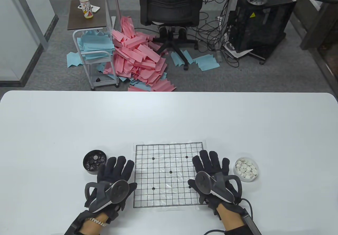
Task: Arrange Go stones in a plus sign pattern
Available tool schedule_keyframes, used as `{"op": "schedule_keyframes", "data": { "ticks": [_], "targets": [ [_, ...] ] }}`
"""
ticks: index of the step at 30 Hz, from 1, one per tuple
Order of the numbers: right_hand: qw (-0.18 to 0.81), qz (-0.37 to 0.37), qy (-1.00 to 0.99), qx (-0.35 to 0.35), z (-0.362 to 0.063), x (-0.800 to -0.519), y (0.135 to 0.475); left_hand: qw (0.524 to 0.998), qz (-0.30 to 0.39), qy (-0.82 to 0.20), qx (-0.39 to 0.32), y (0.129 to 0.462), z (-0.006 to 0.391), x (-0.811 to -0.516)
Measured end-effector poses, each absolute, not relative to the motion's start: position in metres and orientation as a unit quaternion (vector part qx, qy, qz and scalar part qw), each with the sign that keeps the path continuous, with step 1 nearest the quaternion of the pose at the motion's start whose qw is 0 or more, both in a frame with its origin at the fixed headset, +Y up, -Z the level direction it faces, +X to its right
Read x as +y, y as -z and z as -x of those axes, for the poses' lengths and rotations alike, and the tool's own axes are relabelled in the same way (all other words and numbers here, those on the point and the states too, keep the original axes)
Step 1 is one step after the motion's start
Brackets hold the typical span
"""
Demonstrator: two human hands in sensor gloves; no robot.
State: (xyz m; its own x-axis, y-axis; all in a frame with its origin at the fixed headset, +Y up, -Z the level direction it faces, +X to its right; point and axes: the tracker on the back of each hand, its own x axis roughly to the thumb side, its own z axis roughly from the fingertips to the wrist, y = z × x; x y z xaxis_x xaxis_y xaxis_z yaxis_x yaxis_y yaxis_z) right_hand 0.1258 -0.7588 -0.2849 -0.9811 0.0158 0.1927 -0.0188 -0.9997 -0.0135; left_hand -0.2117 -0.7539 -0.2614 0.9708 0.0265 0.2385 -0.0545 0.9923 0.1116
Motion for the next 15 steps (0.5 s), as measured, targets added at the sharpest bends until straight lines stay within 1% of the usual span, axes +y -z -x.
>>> {"op": "schedule_keyframes", "data": {
  "ticks": [15],
  "targets": [
    [0.025,-0.094,-0.995,-0.012,-0.1354,-0.7546,0.2842,0.991,-0.048,-0.017,-0.12,0.2634,0.2049,-0.7578]
  ]
}}
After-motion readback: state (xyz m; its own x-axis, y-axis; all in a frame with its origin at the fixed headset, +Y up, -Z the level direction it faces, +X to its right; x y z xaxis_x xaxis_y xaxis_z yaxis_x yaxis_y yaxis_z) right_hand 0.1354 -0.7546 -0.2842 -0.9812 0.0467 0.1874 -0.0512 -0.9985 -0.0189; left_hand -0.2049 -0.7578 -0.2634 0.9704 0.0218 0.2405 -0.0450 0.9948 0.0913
